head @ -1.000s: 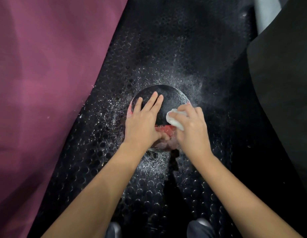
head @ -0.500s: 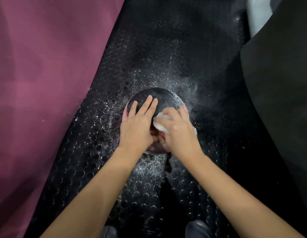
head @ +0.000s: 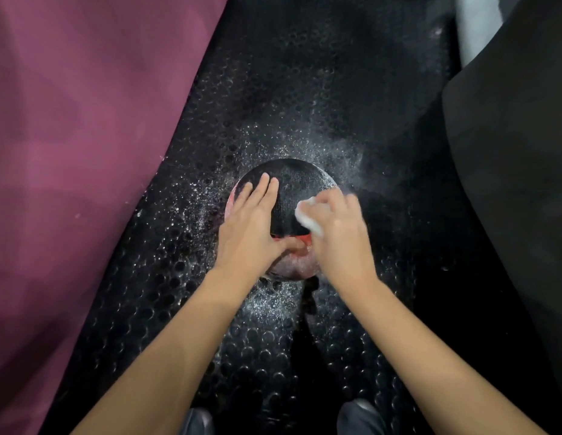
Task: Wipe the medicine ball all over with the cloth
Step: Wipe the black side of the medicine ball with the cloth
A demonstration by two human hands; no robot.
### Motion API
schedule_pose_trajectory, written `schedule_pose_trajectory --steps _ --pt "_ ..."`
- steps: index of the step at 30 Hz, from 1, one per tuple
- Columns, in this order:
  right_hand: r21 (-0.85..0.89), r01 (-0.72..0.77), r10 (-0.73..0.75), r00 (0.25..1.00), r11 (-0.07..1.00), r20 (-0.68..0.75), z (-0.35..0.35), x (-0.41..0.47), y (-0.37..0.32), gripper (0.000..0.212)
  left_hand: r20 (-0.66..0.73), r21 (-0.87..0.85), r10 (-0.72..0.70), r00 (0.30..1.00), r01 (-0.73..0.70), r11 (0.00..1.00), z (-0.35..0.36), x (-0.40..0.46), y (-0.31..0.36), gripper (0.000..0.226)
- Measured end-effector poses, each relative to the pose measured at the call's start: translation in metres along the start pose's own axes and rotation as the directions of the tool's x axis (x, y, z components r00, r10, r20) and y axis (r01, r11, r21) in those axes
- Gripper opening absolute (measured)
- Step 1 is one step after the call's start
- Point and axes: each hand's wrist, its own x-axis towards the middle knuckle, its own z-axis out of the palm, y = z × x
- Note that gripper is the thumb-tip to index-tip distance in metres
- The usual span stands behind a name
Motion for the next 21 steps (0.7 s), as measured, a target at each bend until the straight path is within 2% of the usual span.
schedule_pose_trajectory --steps 3,4,6,8,11,12,13,16,17,21 --pt "-0.04 0.146 -0.144 0.989 0.988 0.039 -0.002 -0.001 0.001 0.036 0.004 -0.008 -0.008 1.0 0.008 1.0 0.001 -0.003 -0.001 0.108" --pt "-0.028 0.134 -0.134 0.991 0.991 0.019 -0.004 0.003 0.007 0.035 0.008 -0.01 -0.009 1.0 0.009 1.0 0.001 -0.004 -0.001 0.11" --pt "0.019 0.014 -0.014 0.999 1.0 -0.036 -0.006 0.011 0.013 0.03 0.015 -0.004 -0.01 1.0 0.01 1.0 0.001 -0.005 0.001 0.113" --pt "-0.003 -0.029 0.029 0.999 1.0 -0.018 -0.002 0.011 0.002 0.029 0.015 0.001 -0.009 1.0 0.009 1.0 0.001 -0.003 0.002 0.111" --pt "-0.05 0.16 -0.158 0.987 0.986 0.044 0.006 -0.003 -0.011 0.034 0.004 0.001 -0.011 1.0 0.011 1.0 0.001 -0.004 0.0 0.102" --pt "-0.037 0.18 -0.178 0.983 0.983 0.05 0.002 0.001 -0.007 0.033 0.006 -0.002 -0.012 1.0 0.012 1.0 0.001 -0.006 0.0 0.103" --pt "-0.018 0.147 -0.146 0.988 0.989 0.047 0.0 0.006 -0.001 0.029 0.008 -0.007 -0.015 1.0 0.015 1.0 0.001 -0.006 0.0 0.107" --pt "-0.01 -0.071 0.071 0.997 0.997 0.028 -0.004 0.02 0.003 0.024 0.013 -0.012 -0.02 1.0 0.02 1.0 0.003 -0.003 0.004 0.113" --pt "-0.022 -0.065 0.065 0.998 0.998 0.025 -0.003 0.019 -0.002 0.024 0.005 -0.009 -0.018 1.0 0.018 1.0 0.003 -0.002 0.004 0.11" --pt "-0.022 0.157 -0.155 0.985 0.987 0.075 0.0 0.007 -0.011 0.03 0.001 -0.018 -0.018 1.0 0.018 1.0 0.003 -0.005 -0.002 0.105"
